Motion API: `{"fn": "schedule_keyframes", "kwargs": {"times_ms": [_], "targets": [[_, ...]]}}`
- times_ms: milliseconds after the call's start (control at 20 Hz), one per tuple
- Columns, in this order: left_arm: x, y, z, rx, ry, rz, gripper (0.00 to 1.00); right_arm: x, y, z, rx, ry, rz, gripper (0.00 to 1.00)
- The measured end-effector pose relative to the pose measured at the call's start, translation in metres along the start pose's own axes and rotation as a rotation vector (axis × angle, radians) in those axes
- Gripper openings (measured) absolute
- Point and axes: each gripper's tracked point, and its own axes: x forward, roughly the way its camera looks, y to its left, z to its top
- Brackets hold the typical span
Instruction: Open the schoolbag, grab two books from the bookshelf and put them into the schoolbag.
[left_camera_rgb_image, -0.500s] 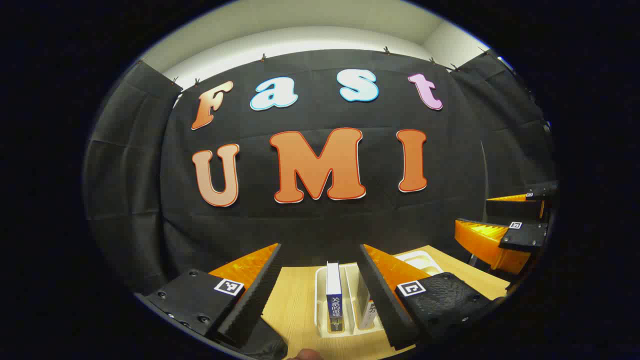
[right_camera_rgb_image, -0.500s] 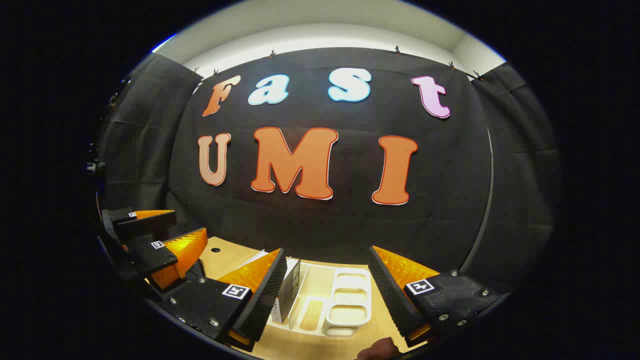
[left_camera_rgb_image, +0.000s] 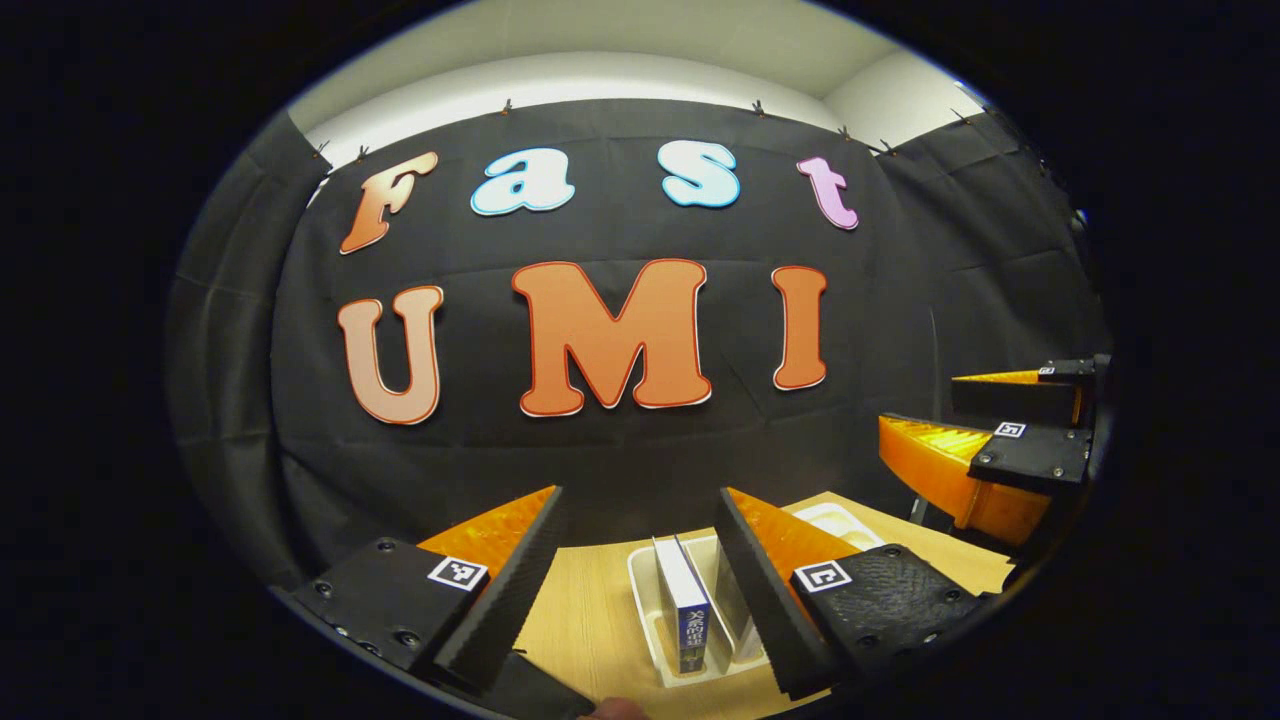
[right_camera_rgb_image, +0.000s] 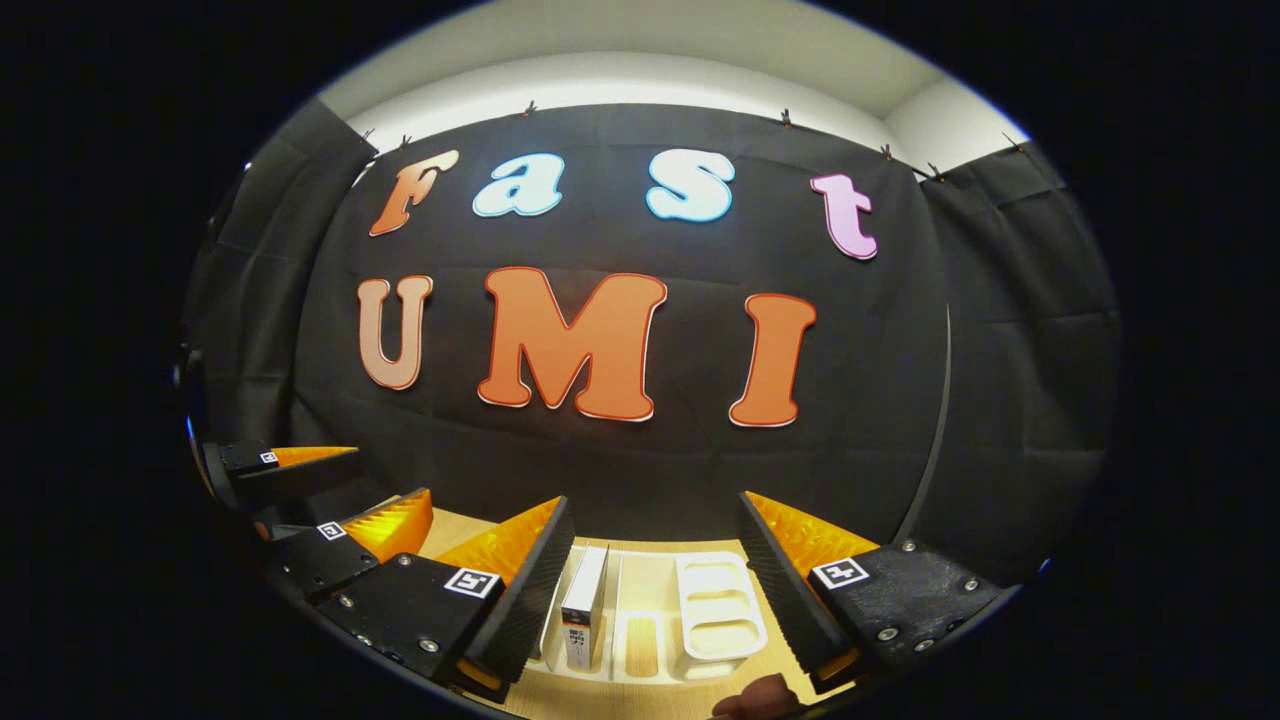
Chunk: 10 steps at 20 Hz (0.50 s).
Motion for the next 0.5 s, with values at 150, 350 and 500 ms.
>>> {"fn": "schedule_keyframes", "kwargs": {"times_ms": [150, 350, 500], "targets": [[0.003, 0.007, -0.004, -0.008, 0.001, -0.021, 0.96, -0.001, 0.015, -0.004, -0.01, 0.015, -0.004, 0.98], [0.003, 0.006, -0.011, -0.011, -0.005, 0.001, 0.96, 0.004, 0.011, -0.016, 0.0, 0.035, -0.007, 0.98], [0.002, -0.006, -0.016, -0.024, 0.007, 0.001, 0.96, 0.005, 0.006, -0.025, 0.022, 0.057, 0.004, 0.98]]}}
